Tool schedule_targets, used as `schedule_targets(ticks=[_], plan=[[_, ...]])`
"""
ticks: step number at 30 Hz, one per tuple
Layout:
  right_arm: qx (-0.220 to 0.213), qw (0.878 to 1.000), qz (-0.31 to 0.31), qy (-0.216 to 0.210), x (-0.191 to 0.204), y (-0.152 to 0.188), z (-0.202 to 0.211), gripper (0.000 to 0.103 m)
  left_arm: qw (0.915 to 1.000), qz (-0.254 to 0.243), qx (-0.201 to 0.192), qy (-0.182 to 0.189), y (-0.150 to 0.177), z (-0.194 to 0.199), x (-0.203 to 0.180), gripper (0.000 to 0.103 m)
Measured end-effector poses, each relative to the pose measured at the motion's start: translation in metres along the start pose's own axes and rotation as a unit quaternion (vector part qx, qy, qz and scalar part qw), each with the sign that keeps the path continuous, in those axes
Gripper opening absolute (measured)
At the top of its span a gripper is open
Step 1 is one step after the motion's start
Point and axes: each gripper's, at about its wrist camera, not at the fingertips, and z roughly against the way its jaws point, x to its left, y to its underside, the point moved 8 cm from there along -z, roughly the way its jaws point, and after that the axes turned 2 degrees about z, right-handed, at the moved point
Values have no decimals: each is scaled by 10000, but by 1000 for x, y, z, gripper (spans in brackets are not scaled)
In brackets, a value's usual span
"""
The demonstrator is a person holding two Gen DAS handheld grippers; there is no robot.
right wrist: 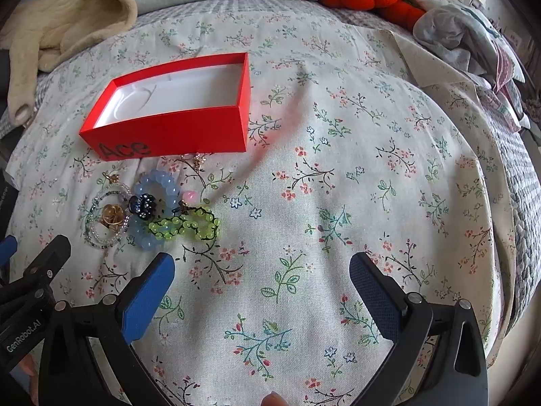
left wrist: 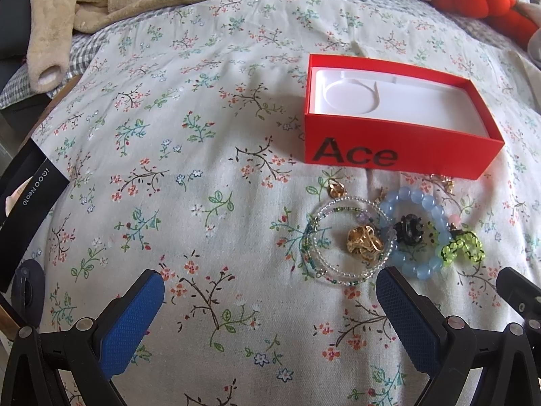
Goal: Organize jewelry
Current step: 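Grasp the clear beaded bracelet with the left tool while the right tool grasps the light-blue bracelet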
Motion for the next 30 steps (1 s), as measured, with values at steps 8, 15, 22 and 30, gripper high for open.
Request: schedule_targets(ticks=[8, 15, 22, 30], plan=[[17, 9999, 35, -133, 0, -8, 1, 103, 9996, -96, 193, 175, -7, -3, 5, 103], [324, 9983, 102, -472, -3, -23, -7, 103, 9958, -242, 605, 638, -19, -18, 3, 103], [638, 9938, 204, -889, 4, -37, -21, 100, 9879, -163, 939, 1221, -31, -39, 0, 96], [931, 9809, 73, -1709, 28, -45, -33, 53, 9718, 166, 1278, 1977, -35, -60, -12, 58]])
